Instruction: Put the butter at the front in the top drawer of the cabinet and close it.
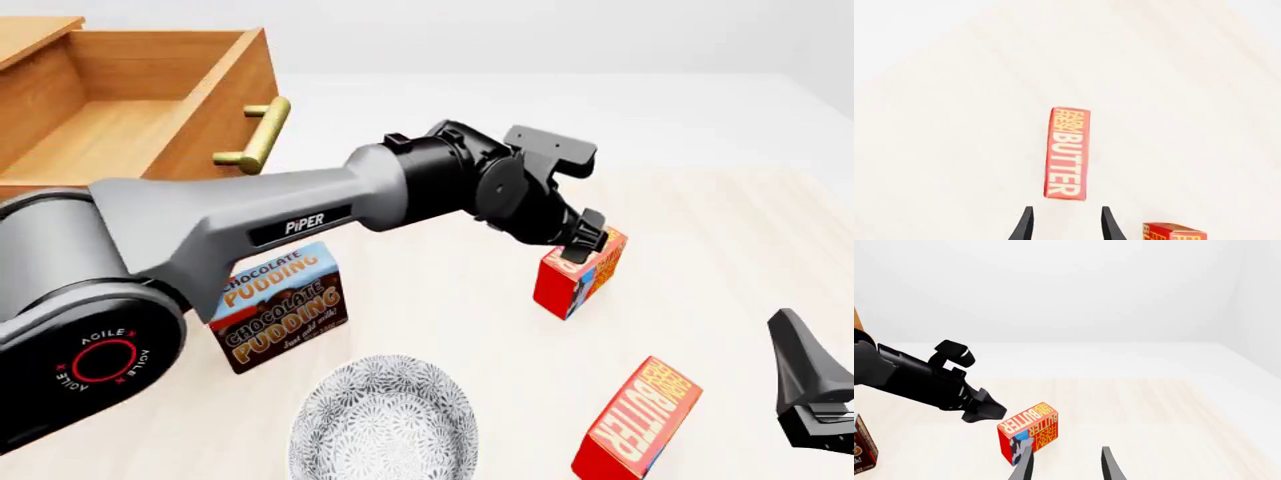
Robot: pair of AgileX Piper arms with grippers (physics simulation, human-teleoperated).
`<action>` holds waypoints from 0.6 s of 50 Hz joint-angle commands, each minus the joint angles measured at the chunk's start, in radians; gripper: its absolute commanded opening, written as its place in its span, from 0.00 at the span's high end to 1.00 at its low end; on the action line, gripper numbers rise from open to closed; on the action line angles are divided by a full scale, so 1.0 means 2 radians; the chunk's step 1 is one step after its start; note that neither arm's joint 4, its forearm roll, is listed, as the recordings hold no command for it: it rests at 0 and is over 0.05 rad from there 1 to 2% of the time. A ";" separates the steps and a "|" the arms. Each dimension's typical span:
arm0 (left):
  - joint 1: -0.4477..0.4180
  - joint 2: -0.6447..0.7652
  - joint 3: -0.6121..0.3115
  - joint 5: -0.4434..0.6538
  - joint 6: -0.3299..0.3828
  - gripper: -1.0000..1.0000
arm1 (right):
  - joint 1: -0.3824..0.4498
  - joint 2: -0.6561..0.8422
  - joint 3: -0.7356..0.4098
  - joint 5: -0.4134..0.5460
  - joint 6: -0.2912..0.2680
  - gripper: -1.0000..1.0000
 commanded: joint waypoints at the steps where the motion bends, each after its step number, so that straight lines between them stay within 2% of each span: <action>1: 0.003 0.018 -0.018 0.010 0.001 0.00 | 0.000 -0.009 0.000 0.008 0.000 0.00; 30: -0.001 0.088 -0.078 0.026 -0.012 0.00 | 0.000 -0.009 0.000 0.008 0.000 0.00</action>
